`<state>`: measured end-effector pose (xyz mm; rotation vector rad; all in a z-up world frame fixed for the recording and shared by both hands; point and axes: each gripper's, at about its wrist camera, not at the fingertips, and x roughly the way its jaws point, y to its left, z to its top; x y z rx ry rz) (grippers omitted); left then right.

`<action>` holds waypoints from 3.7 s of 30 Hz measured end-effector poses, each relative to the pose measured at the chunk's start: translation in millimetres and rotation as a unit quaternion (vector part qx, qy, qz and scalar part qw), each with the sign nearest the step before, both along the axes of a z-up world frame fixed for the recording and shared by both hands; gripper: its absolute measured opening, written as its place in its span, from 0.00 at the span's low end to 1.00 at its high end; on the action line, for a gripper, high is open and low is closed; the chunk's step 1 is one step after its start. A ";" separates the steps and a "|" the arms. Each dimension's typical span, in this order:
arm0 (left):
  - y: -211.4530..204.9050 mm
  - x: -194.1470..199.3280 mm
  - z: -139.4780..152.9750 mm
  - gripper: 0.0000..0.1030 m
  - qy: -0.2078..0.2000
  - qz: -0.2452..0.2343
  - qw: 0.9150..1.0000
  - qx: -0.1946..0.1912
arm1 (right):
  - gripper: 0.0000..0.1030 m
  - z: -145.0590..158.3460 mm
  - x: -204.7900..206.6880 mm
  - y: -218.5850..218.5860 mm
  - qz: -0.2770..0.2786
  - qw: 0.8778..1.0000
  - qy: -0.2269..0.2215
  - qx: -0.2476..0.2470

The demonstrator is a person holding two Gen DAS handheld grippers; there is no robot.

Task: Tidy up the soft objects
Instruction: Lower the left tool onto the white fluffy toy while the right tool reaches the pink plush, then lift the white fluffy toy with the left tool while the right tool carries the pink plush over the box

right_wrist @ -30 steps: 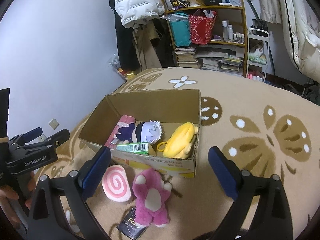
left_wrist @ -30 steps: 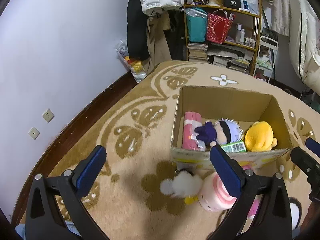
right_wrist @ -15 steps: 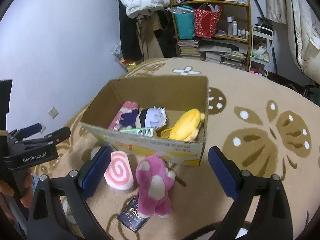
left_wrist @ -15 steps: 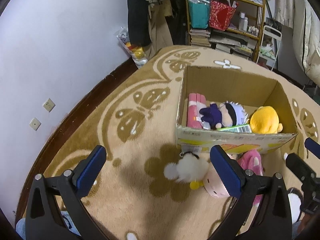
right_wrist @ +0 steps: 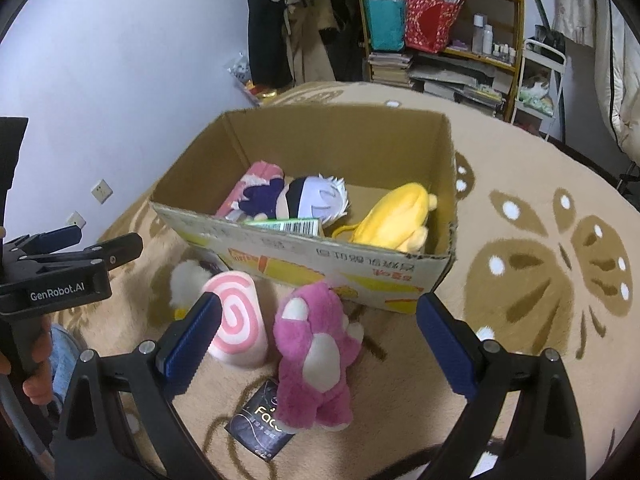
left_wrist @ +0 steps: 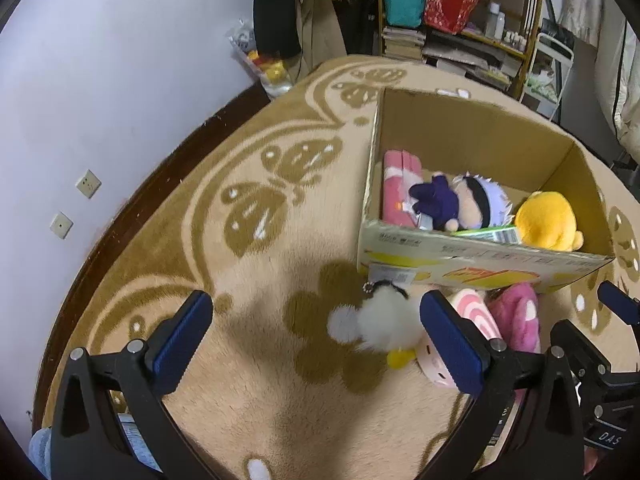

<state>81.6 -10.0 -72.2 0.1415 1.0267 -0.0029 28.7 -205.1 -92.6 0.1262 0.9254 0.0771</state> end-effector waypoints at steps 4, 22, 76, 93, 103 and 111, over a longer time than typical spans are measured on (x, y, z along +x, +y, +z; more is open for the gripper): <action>-2.0 6.4 -9.7 0.99 0.013 -0.002 1.000 0.004 | 0.99 -6.6 3.9 0.3 -0.001 1.000 0.008 -0.002; -11.4 27.8 -45.7 0.99 0.064 -0.016 0.998 0.015 | 0.99 -38.2 22.1 -10.5 -0.021 0.998 0.060 0.015; -24.1 39.0 -70.2 0.30 0.113 -0.057 0.989 -0.075 | 0.52 -78.5 39.7 15.5 0.014 0.991 0.134 0.006; -5.1 19.3 -38.2 0.30 0.067 -0.030 0.994 -0.075 | 0.50 -37.3 10.5 -3.4 -0.004 0.997 0.074 0.024; 1.9 4.7 -13.4 0.30 0.031 -0.025 0.997 -0.066 | 0.50 -15.3 -6.0 -12.1 -0.025 0.999 0.033 0.028; -0.5 -13.9 10.5 0.30 -0.019 -0.036 0.997 -0.060 | 0.50 4.1 -16.3 -17.8 -0.040 0.999 0.000 0.024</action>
